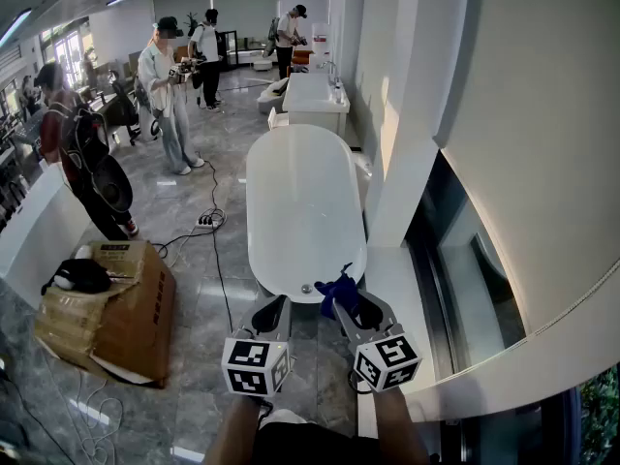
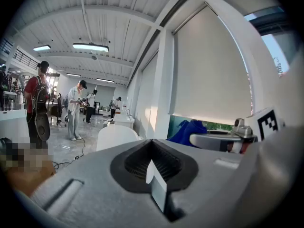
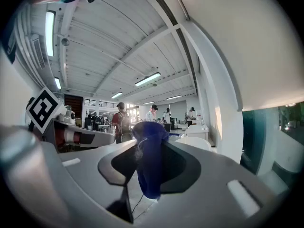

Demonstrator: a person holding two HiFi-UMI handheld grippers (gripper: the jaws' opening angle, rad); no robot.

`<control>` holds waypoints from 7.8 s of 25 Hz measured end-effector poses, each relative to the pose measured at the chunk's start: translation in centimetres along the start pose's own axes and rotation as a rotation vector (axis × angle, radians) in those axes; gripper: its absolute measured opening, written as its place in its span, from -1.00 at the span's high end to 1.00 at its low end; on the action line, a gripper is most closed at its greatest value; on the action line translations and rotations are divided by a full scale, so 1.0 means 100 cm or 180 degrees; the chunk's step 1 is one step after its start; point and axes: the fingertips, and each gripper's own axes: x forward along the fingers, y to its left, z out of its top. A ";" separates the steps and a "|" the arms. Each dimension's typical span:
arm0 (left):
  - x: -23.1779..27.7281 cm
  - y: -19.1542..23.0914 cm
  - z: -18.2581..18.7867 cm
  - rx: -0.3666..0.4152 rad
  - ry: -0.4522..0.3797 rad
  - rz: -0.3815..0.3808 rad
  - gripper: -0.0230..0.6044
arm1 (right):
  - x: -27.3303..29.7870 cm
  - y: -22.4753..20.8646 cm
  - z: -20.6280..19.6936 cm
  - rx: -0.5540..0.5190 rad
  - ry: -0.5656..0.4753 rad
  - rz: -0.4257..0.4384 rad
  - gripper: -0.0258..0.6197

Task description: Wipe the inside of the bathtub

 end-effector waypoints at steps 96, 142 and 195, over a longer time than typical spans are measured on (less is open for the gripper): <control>0.540 0.313 -0.055 -0.0082 0.1338 -0.0184 0.92 | 0.515 -0.355 -0.138 0.0714 0.0810 -0.0250 0.53; 0.730 0.422 -0.498 0.0209 0.3201 -0.1202 0.92 | 0.630 -0.312 -0.686 0.2093 0.2140 -0.0610 0.53; 0.713 0.443 -0.567 0.0186 0.3725 -0.1163 0.92 | 0.643 -0.181 -0.812 0.3077 0.3137 0.0528 0.53</control>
